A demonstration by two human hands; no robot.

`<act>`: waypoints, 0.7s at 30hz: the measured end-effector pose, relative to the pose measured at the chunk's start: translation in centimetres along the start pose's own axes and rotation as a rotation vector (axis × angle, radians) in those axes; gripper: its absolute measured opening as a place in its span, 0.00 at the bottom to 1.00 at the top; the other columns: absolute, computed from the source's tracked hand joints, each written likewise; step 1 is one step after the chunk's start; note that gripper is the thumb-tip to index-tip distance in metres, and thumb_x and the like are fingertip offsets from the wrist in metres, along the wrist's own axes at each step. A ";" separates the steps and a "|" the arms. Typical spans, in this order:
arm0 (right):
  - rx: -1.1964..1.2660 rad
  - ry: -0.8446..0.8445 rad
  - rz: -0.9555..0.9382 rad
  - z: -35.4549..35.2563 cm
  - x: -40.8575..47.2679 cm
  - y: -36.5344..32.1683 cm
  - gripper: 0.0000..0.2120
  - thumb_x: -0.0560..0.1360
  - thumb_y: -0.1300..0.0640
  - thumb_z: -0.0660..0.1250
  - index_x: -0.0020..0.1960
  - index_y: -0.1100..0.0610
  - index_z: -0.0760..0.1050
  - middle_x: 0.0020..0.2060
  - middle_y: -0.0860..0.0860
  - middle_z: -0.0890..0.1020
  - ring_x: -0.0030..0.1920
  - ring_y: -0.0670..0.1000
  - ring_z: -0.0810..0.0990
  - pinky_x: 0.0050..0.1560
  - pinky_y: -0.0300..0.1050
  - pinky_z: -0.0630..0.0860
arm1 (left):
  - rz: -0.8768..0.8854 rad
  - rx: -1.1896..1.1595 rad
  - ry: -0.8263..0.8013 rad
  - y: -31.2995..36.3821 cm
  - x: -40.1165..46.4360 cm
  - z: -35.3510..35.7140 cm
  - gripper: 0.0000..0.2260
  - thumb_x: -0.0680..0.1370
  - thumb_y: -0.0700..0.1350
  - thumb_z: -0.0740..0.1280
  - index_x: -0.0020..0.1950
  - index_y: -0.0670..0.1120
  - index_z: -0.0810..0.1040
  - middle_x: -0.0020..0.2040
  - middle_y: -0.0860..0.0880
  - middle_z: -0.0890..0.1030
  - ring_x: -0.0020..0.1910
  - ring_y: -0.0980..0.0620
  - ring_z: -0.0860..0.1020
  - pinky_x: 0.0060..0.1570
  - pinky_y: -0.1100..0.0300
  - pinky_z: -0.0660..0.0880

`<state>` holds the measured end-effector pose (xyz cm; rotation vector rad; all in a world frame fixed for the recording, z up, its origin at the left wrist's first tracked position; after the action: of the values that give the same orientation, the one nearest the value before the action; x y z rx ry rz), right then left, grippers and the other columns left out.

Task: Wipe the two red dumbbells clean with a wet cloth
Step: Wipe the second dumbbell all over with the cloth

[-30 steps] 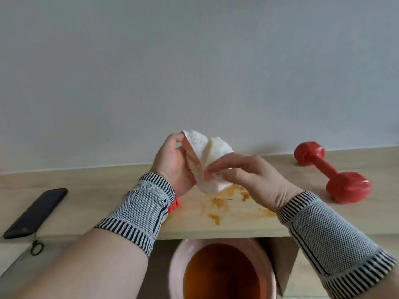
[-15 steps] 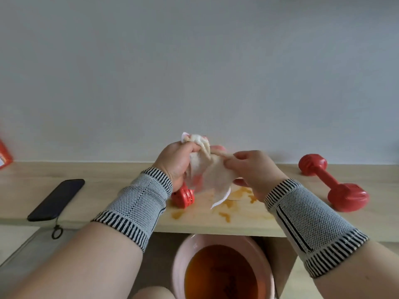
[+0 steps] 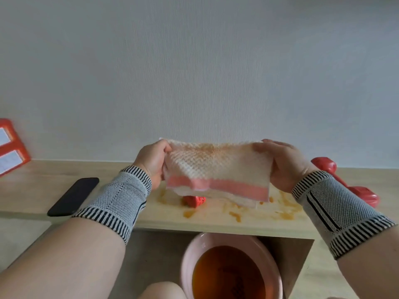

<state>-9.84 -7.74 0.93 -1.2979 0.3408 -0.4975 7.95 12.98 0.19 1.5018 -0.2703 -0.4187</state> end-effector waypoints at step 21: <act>0.022 -0.067 0.104 4.7 -0.2 0.6 0.07 0.78 0.61 0.65 0.48 0.65 0.77 0.42 0.61 0.82 0.44 0.58 0.82 0.49 0.55 0.81 | -0.188 -0.297 -0.443 -3.1 -4.2 6.4 0.28 0.74 0.57 0.66 0.66 0.39 0.76 0.65 0.37 0.77 0.62 0.40 0.78 0.62 0.42 0.74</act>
<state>-7.52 -3.66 1.44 -1.2654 0.3439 -0.3678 1.15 8.92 -2.13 1.1350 -0.3968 -0.9052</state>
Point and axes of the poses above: each hand's wrist, its own x-axis towards the middle knuckle, its own z-axis out of the palm, y = z × x, the point moved 2 cm from there along x, towards the middle knuckle
